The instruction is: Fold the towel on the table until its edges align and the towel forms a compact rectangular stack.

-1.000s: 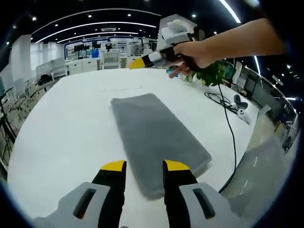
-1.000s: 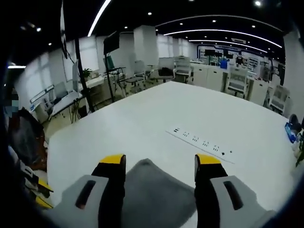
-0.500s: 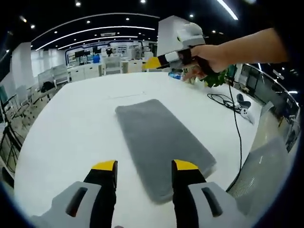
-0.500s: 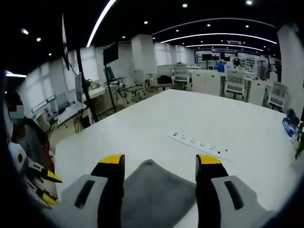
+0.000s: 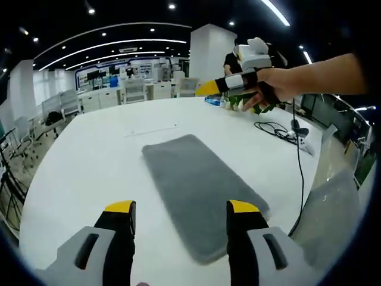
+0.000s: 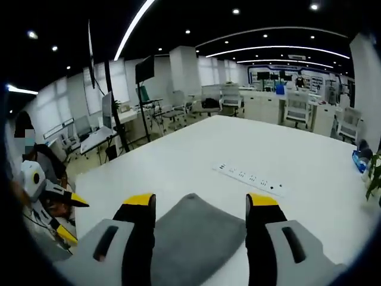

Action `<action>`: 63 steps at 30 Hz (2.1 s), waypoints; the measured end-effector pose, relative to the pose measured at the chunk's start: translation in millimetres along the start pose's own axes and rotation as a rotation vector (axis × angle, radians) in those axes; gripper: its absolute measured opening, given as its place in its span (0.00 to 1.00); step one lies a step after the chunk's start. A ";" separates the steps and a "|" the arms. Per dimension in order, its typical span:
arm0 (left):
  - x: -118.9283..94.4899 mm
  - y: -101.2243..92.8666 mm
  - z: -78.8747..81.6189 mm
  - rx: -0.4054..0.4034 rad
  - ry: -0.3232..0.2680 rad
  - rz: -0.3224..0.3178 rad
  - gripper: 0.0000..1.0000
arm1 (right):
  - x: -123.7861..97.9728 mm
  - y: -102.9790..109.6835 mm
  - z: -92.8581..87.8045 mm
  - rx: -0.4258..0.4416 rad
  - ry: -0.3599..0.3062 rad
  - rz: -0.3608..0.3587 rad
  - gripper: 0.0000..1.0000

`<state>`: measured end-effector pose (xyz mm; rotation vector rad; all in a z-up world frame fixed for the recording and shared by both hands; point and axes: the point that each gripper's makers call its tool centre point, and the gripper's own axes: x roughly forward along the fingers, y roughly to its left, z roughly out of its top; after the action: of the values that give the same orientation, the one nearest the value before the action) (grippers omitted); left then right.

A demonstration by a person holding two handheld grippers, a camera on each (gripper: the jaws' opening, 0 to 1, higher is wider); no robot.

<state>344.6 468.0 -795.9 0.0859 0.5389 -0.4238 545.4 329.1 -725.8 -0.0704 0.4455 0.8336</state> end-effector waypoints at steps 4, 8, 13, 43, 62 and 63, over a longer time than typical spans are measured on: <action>1.5 -5.6 5.2 0.008 -0.013 -0.026 0.65 | -9.7 0.4 -2.4 0.006 -0.013 0.002 0.61; 3.3 -11.2 9.7 0.049 -0.011 -0.067 0.65 | -21.0 7.1 -7.6 -0.003 -0.020 0.005 0.60; 4.5 -17.2 15.2 0.091 -0.025 -0.117 0.65 | -32.1 4.3 -12.3 0.002 -0.021 -0.001 0.59; 2.8 -34.3 12.6 0.251 -0.007 -0.203 0.66 | -103.3 72.2 -84.0 -0.032 0.006 0.098 0.54; 5.4 -54.1 -16.1 0.381 0.076 -0.274 0.52 | -114.2 98.4 -123.8 -0.114 0.068 0.185 0.43; 5.6 -55.2 -17.5 0.386 0.079 -0.278 0.51 | -114.3 99.6 -126.0 -0.116 0.075 0.191 0.42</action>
<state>317.7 418.9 -812.0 0.4029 0.5435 -0.7954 361.1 287.1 -782.1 -0.1683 0.4789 1.0471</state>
